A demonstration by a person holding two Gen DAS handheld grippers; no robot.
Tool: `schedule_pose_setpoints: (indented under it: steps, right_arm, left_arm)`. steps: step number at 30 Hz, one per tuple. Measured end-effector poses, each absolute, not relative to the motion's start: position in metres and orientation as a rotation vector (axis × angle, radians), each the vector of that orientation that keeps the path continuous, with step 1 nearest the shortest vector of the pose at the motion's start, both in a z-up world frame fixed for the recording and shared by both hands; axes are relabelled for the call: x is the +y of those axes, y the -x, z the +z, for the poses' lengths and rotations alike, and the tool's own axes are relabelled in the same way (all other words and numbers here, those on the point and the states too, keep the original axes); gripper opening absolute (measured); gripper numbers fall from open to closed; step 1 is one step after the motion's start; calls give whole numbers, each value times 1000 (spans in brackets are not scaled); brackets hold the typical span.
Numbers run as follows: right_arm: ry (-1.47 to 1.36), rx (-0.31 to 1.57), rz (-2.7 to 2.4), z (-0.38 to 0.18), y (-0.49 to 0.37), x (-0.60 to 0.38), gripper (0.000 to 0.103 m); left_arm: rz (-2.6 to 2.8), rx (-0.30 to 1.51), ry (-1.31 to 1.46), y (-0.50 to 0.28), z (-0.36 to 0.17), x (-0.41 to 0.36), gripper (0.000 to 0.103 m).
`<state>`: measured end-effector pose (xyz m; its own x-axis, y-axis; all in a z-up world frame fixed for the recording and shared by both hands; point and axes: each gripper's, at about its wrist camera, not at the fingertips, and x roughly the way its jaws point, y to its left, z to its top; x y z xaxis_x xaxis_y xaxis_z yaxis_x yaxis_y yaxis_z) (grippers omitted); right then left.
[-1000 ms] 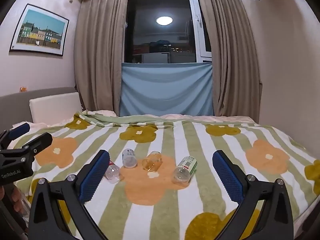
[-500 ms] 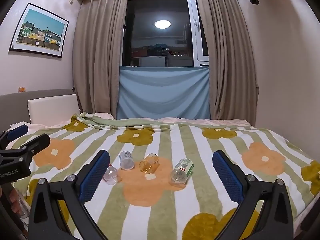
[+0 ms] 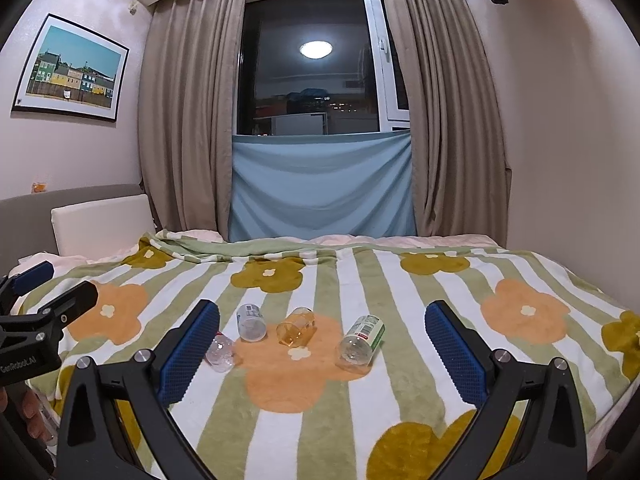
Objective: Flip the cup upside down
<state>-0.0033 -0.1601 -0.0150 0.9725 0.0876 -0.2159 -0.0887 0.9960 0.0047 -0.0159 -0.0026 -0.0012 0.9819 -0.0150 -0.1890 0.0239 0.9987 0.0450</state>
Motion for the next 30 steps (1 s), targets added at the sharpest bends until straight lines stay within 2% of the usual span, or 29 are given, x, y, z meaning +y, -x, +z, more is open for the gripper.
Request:
schedule_pose_setpoints:
  steps: [30]
  right_arm:
    - [3,218,89,-20,4,-156,103]
  left_arm:
    - [-25,200,-28,15,-4,4,103]
